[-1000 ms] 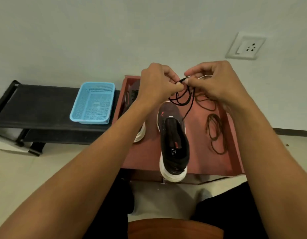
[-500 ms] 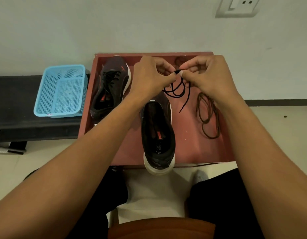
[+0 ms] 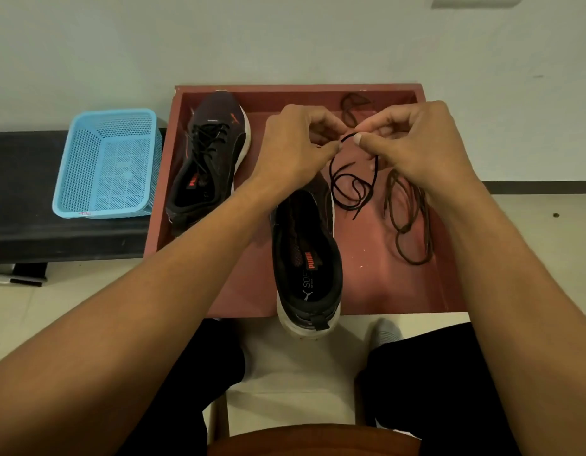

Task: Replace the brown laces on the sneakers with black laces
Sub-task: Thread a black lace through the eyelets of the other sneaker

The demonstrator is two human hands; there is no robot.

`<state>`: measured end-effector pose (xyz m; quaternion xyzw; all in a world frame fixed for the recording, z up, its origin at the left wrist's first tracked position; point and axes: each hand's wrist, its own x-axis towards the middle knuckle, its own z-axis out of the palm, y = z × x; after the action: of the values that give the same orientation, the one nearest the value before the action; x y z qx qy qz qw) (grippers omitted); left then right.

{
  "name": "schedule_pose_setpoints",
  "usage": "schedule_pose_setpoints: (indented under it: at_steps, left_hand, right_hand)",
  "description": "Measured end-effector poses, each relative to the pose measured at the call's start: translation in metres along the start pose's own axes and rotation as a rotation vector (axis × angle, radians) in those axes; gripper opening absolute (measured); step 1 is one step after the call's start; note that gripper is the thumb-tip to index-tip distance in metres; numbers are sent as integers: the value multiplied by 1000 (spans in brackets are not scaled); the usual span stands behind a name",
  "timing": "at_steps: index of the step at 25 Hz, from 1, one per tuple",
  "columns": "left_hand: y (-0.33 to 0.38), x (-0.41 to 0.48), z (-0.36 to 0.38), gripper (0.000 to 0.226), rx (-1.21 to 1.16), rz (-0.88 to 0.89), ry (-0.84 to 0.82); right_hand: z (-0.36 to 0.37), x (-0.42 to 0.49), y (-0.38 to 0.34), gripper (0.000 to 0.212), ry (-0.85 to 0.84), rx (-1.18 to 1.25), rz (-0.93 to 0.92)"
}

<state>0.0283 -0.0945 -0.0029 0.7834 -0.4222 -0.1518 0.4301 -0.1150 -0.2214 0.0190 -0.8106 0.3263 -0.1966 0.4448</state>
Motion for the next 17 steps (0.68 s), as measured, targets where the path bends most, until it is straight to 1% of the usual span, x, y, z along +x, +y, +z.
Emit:
schedule_pose_setpoints:
  at_steps: [3,6,12,13,15,17]
  left_hand:
    - [3,-4,-1,15,47,30,-8]
    - [10,-8,-1,10,99,49,-61]
    - [-3,-23,7,34,238,117,-241]
    - [-4,-22,6,33,232,103,-287]
    - [-3,-20,1,19,194,79,-352]
    - [-4,-18,-5,9,128,59,-363]
  right_hand:
    - [2,-1,1,9,-21,52,64]
    - [1,0,3,9,-3,165,121]
    - [-6,5,5,12,39,430,199]
    - [-7,6,6,12,48,462,201]
    - [-8,7,8,12,70,508,208]
    - [-11,7,11,12,85,501,215]
